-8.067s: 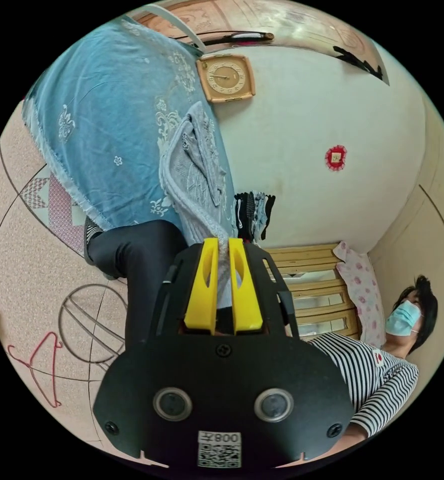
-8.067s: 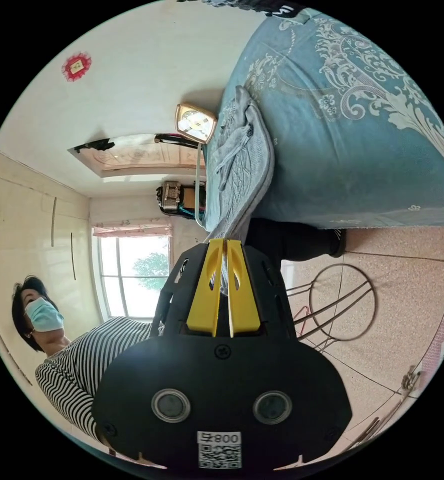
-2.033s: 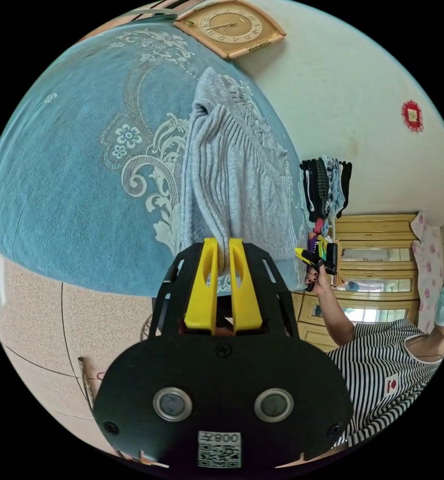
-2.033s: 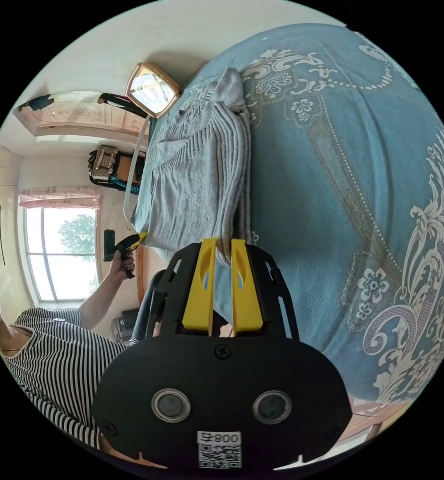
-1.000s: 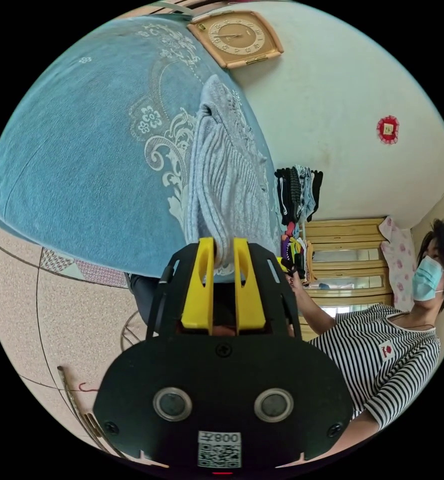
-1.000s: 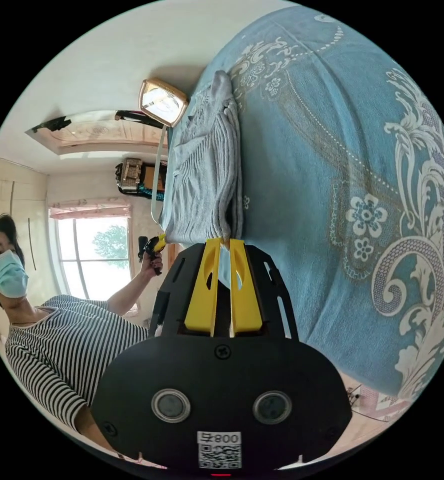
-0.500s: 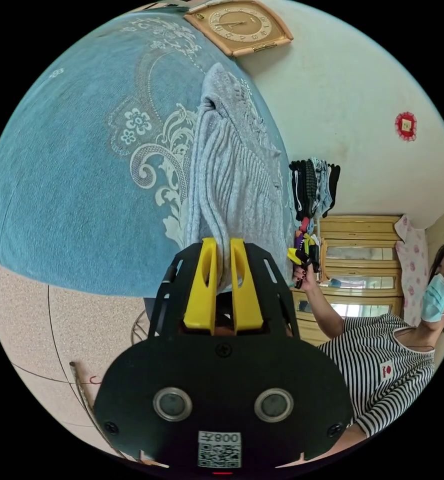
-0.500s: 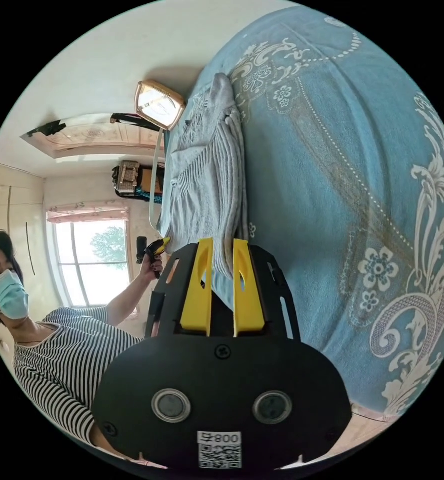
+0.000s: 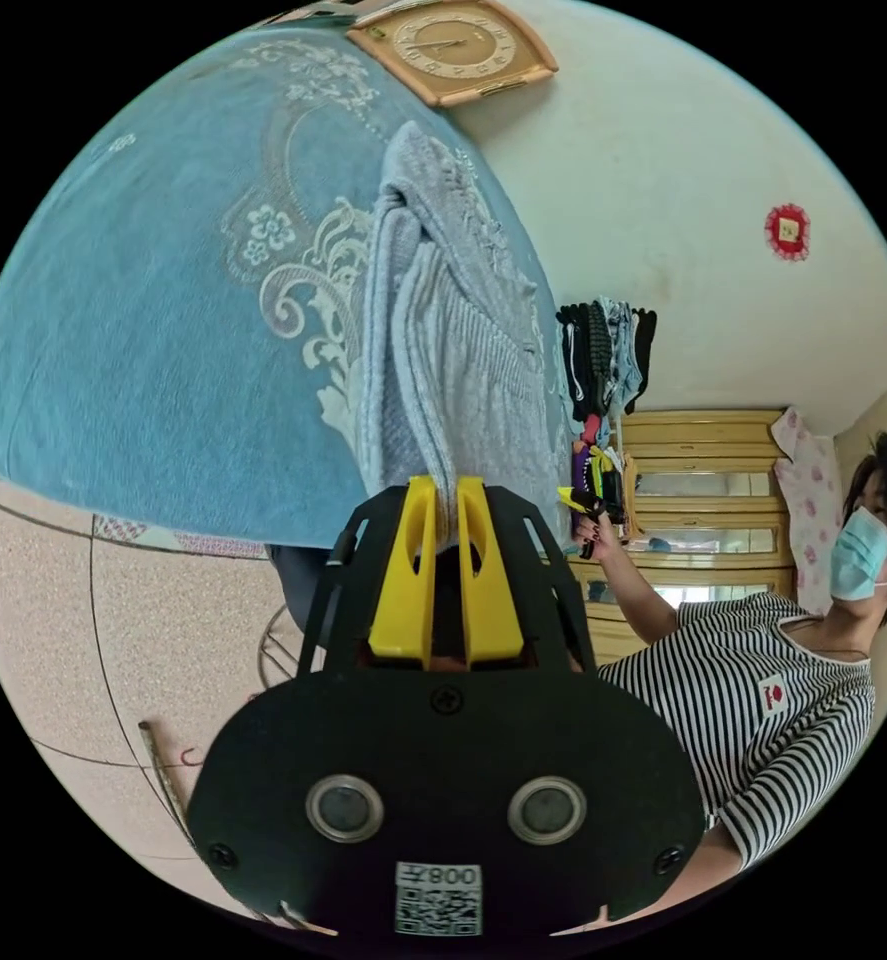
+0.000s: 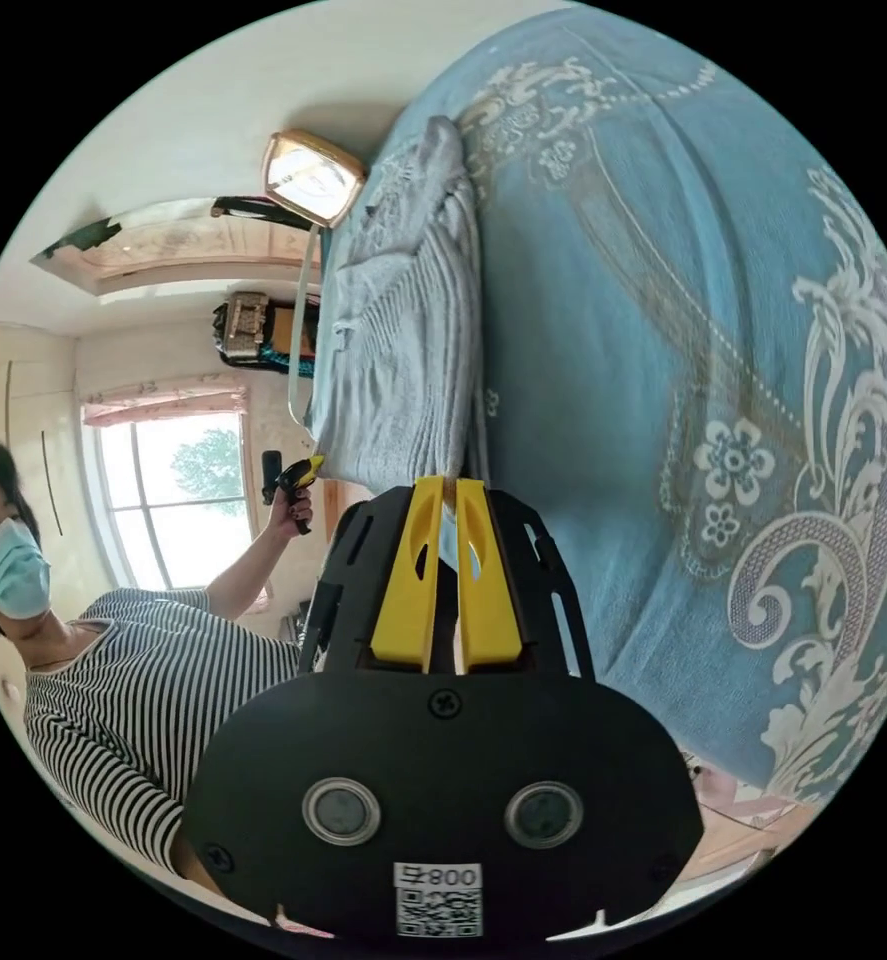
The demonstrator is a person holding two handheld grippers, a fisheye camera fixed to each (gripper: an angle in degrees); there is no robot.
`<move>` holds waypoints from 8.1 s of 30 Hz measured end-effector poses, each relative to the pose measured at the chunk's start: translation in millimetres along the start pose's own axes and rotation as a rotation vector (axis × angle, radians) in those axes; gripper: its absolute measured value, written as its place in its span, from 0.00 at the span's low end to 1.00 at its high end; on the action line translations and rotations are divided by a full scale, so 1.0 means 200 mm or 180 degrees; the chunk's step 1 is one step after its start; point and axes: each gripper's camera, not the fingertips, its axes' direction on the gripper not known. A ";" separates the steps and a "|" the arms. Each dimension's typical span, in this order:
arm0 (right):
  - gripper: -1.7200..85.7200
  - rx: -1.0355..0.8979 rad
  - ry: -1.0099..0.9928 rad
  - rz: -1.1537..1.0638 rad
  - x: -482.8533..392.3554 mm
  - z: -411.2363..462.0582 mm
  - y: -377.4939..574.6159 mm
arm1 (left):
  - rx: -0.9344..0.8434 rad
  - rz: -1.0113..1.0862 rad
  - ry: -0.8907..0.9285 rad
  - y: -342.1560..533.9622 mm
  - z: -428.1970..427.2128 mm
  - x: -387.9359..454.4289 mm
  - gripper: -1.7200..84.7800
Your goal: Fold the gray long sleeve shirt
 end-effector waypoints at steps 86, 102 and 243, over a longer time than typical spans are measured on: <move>0.04 0.0076 -0.0966 -0.0094 -0.15 -0.25 0.95 | 0.0659 -0.0153 0.1201 1.47 -0.46 0.25 0.08; 0.04 0.0294 -0.1149 -0.0036 -0.12 -0.29 0.89 | 0.0795 -0.0210 0.1453 1.14 -0.48 0.21 0.09; 0.17 -0.1095 0.1976 -0.1653 -2.71 2.44 -1.42 | 0.1115 -0.0320 -0.0413 -0.43 -0.17 0.66 0.09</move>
